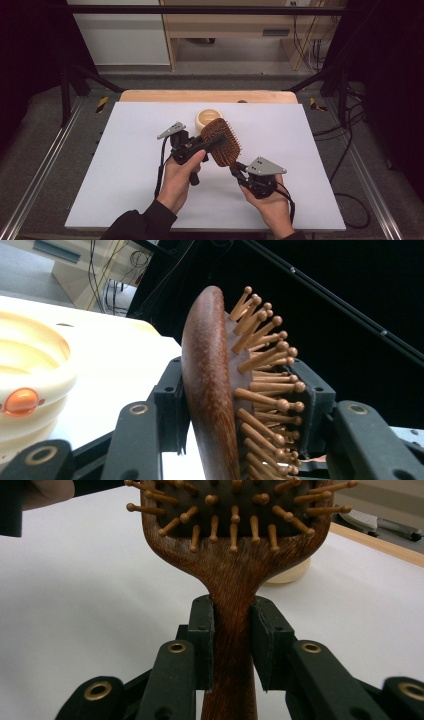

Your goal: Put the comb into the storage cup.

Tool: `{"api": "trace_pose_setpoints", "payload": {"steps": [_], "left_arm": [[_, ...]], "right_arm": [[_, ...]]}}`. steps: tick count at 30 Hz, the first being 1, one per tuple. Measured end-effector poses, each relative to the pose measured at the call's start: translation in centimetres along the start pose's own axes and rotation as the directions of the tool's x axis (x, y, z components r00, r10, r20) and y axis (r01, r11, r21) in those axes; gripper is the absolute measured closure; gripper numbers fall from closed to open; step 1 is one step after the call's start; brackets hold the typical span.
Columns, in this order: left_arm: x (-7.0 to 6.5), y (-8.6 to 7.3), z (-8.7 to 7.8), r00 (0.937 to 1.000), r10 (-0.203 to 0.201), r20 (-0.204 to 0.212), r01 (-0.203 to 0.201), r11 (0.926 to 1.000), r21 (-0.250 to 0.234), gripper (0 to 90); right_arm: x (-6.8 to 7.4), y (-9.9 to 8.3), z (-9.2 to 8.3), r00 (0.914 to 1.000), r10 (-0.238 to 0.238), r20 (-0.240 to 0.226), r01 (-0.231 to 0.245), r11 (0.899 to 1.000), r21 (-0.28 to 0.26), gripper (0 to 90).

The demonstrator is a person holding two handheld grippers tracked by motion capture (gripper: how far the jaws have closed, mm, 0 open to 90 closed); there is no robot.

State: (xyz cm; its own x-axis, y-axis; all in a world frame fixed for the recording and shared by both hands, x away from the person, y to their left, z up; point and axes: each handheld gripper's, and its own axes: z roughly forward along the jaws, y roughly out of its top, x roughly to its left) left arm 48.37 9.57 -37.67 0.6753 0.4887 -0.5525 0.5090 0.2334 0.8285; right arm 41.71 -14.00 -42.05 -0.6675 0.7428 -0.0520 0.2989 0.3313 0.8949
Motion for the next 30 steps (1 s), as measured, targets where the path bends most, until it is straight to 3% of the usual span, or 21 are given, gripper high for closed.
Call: {"api": "trace_pose_setpoints", "payload": {"steps": [13, 16, 18, 19, 20, 23, 30], "left_arm": [[-0.8, 0.4, 0.0, 0.9997, 0.023, 0.007, -0.023, 0.9996, 0.018, 53.0], [-1.1, 0.7, 0.0, 0.9981, 0.06, -0.011, -0.059, 0.998, 0.021, 53.0], [-1.2, 1.0, -0.1, 0.9983, 0.057, -0.014, -0.057, 0.9983, 0.011, 53.0], [-1.3, 1.3, -0.2, 0.9973, 0.07, -0.019, -0.07, 0.9975, 0.0, 53.0], [-1.3, 1.3, -0.2, 0.9973, 0.07, -0.019, -0.07, 0.9975, 0.0, 52.9], [-1.7, 2.3, -0.2, 0.9921, 0.116, -0.048, -0.117, 0.993, -0.018, 52.8], [-2.1, 4.0, 0.2, 0.9793, 0.185, -0.082, -0.188, 0.9818, -0.029, 52.8]], "right_arm": [[-0.2, -0.1, 0.3, 0.9987, 0.032, -0.04, -0.032, 0.999, 0.002, 72.0], [-0.3, -0.1, 0.2, 0.9977, 0.044, -0.051, -0.045, 0.999, -0.006, 61.9], [-0.4, -0.1, -0.2, 0.9969, 0.059, -0.053, -0.06, 0.998, -0.022, 56.5], [-0.6, -0.2, -0.6, 0.996, 0.073, -0.052, -0.074, 0.997, -0.031, 49.1], [-0.6, -0.2, -0.6, 0.996, 0.073, -0.052, -0.074, 0.997, -0.031, 49.1], [-1.3, -0.5, -1.3, 0.9924, 0.108, -0.058, -0.113, 0.99, -0.083, 37.4], [-2.2, -1.1, -1.5, 0.9944, 0.105, -0.009, -0.105, 0.988, -0.112, 24.7]]}}
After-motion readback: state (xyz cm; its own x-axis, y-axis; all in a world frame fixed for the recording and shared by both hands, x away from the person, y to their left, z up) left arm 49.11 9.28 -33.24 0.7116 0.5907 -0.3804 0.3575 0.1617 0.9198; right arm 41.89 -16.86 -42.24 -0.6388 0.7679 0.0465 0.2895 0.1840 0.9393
